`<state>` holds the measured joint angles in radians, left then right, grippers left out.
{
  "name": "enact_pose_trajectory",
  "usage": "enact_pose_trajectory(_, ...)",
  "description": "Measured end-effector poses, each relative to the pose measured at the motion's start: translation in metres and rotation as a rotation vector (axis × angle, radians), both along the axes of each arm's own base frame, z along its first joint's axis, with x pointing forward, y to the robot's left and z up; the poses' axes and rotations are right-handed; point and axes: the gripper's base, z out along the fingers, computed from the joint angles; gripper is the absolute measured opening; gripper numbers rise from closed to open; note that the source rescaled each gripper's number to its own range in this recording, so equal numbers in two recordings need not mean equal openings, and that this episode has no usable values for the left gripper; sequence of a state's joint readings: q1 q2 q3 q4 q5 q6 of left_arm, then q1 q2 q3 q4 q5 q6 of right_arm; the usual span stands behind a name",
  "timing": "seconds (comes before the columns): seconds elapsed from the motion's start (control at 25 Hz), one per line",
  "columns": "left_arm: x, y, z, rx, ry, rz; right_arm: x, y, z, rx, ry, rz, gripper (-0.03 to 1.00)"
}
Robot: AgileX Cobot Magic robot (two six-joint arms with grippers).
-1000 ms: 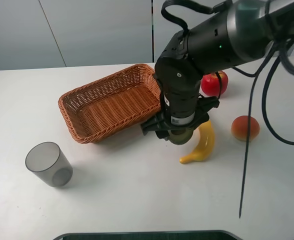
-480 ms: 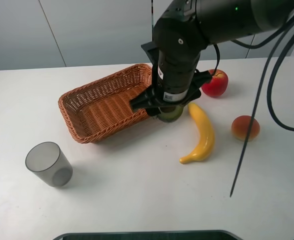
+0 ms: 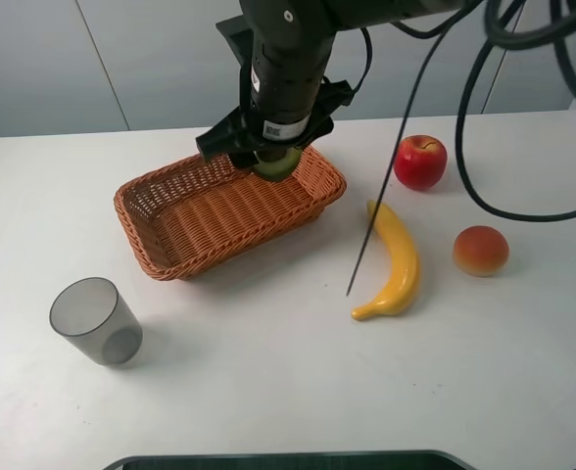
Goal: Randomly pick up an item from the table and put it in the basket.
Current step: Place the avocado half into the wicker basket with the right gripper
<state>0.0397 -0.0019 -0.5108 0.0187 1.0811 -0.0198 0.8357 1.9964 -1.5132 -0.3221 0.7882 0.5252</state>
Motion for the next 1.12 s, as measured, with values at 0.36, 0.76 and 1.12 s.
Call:
enact_pose_trajectory(0.36,0.000,0.000,0.000,0.000,0.000,0.000,0.022,0.015,-0.047,0.002,-0.012,0.060,0.04)
enact_pose_trajectory(0.76,0.000,0.000,0.000,-0.002,0.000,0.001,0.029,0.019,-0.069,-0.005,-0.028,0.089,0.04)
enact_pose_trajectory(1.12,0.000,0.000,0.000,-0.002,0.000,0.001,0.030,0.019,-0.068,-0.001,-0.042,0.099,0.99)
